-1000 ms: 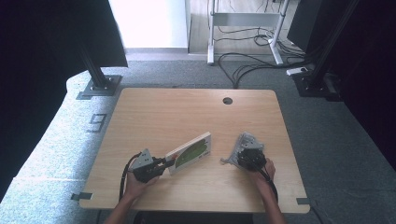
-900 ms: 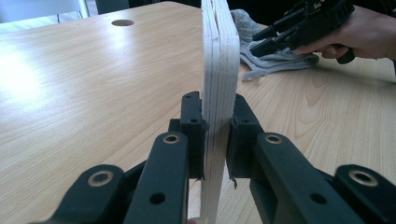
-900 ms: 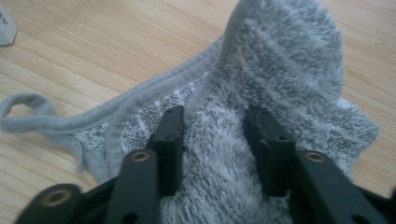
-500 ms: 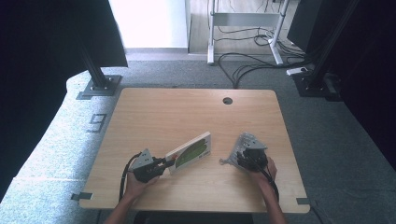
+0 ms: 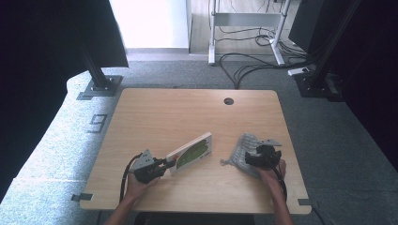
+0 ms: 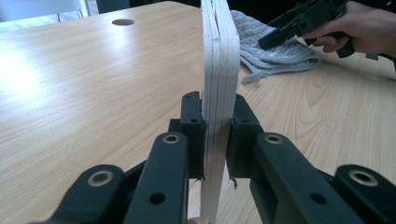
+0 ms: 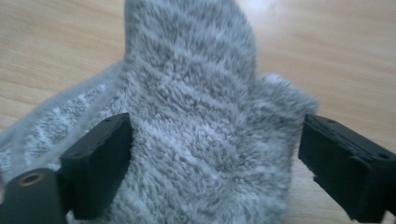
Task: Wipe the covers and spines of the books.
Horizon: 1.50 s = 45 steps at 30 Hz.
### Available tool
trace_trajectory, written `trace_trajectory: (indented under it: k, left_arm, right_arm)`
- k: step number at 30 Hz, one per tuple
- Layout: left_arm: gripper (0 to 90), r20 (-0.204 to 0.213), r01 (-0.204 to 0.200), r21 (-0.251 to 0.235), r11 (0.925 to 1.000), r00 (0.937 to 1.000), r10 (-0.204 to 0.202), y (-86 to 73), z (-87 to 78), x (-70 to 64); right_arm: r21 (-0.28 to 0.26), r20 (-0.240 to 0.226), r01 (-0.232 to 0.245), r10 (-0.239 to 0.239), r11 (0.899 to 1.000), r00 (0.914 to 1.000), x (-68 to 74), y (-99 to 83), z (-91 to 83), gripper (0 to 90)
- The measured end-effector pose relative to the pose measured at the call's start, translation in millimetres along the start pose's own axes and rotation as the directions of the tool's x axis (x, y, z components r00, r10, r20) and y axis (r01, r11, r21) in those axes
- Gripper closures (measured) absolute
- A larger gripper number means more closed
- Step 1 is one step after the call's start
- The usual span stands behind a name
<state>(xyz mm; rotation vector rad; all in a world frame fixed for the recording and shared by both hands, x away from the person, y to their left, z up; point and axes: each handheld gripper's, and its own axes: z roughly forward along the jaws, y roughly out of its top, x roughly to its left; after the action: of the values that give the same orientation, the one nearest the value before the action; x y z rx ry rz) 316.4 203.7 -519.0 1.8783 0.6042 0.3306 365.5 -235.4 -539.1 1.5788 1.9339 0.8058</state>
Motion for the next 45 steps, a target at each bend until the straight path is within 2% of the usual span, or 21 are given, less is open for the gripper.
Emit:
trace_trajectory:
  k: [3,5,7,12,16,18,20,22,24,26,28,29,30,33,34,37,39,42,44,45]
  left_arm:
    - [79.8,0.000,-0.001,0.001,1.0000,1.0000,0.001,0.0,-0.1,0.0]
    - [79.8,0.000,-0.003,0.001,1.0000,1.0000,0.003,0.0,-0.1,-0.1]
    - [79.8,0.001,-0.003,0.001,1.0000,1.0000,0.003,0.0,-0.1,-0.1]
    - [79.8,-0.001,-0.007,0.001,1.0000,1.0000,0.007,0.0,-0.1,-0.7]
    - [79.8,-0.002,-0.009,0.001,1.0000,1.0000,0.009,0.0,0.0,-0.7]
    - [79.8,-0.001,-0.008,0.001,1.0000,1.0000,0.008,0.0,0.0,-0.5]
    - [79.8,-0.002,-0.012,0.001,0.9999,0.9999,0.012,0.0,0.0,-0.9]
    - [79.8,-0.002,-0.015,0.001,0.9999,0.9999,0.015,0.0,0.0,-1.3]
    - [79.8,-0.003,-0.017,0.002,0.9999,0.9998,0.017,0.0,0.0,-1.6]
    - [79.8,-0.004,-0.017,0.002,0.9999,0.9999,0.017,0.1,0.0,-1.8]
    - [79.8,-0.005,-0.018,0.001,0.9998,0.9998,0.018,0.0,0.1,-2.2]
    - [79.8,-0.006,-0.019,0.003,0.9998,0.9998,0.019,0.1,0.0,-2.3]
    - [79.8,-0.007,-0.019,0.003,0.9998,0.9998,0.019,0.1,0.0,-2.4]
    - [79.8,-0.007,-0.020,0.003,0.9998,0.9998,0.021,0.0,0.0,-2.6]
    - [79.8,-0.007,-0.021,0.002,0.9998,0.9998,0.021,0.0,0.0,-2.6]
    - [79.9,-0.007,-0.023,0.001,0.9997,0.9997,0.023,0.0,0.3,-2.9]
    - [79.9,-0.006,-0.023,0.001,0.9997,0.9997,0.023,0.1,0.6,-3.0]
    - [79.9,-0.008,-0.026,0.003,0.9997,0.9996,0.026,0.3,0.8,-3.4]
    - [79.9,-0.008,-0.025,0.003,0.9997,0.9996,0.025,0.4,0.8,-3.3]
    - [79.9,-0.007,-0.026,0.003,0.9997,0.9996,0.026,0.4,0.8,-3.4]
  right_arm:
    - [0.032,-0.032,-0.002,0.003,1.000,0.9995,1.2,-1.1,6.7,8.5]
    - [0.033,-0.048,-0.014,0.016,0.999,0.9987,0.6,-1.9,8.8,12.9]
    - [0.030,-0.068,-0.011,0.013,0.999,0.9976,0.3,-2.3,7.7,19.6]
    - [0.003,-0.115,0.017,-0.016,1.000,0.9932,7.7,-3.4,3.2,48.5]
    - [-0.009,-0.143,0.024,-0.025,1.000,0.9894,10.1,-2.7,2.2,60.2]
    - [-0.022,-0.166,0.019,-0.023,1.000,0.9858,9.4,-1.8,1.6,62.9]
    - [-0.045,-0.226,-0.018,0.007,0.999,0.9742,8.4,0.5,0.7,64.2]
    - [-0.091,-0.290,-0.058,0.030,0.994,0.9567,9.3,4.9,-2.3,64.8]
    - [-0.139,-0.343,-0.095,0.042,0.986,0.9385,12.0,11.8,-6.6,65.0]
    - [-0.191,-0.380,-0.119,0.039,0.974,0.9240,15.1,20.9,-12.6,65.0]
    - [-0.235,-0.401,-0.149,0.043,0.960,0.9149,17.2,31.8,-19.3,64.9]
    - [-0.256,-0.422,-0.169,0.047,0.952,0.9052,18.2,37.1,-22.5,64.9]
    - [-0.277,-0.444,-0.196,0.056,0.941,0.8945,19.2,41.8,-25.5,64.9]
    - [-0.311,-0.520,-0.268,0.073,0.912,0.8513,24.9,54.2,-28.9,64.8]
    - [-0.318,-0.529,-0.274,0.070,0.908,0.8458,28.3,57.6,-28.8,64.6]
    - [-0.317,-0.524,-0.259,0.059,0.912,0.8498,41.0,66.4,-24.8,64.2]
    - [-0.305,-0.540,-0.250,0.050,0.919,0.8403,48.4,70.8,-19.8,63.9]
    - [-0.271,-0.546,-0.222,0.041,0.937,0.8370,57.4,73.7,-10.2,63.7]
    - [-0.257,-0.541,-0.206,0.037,0.944,0.8405,61.6,72.6,-3.8,63.7]
    - [-0.250,-0.543,-0.197,0.032,0.948,0.8394,63.1,71.6,-1.2,63.7]
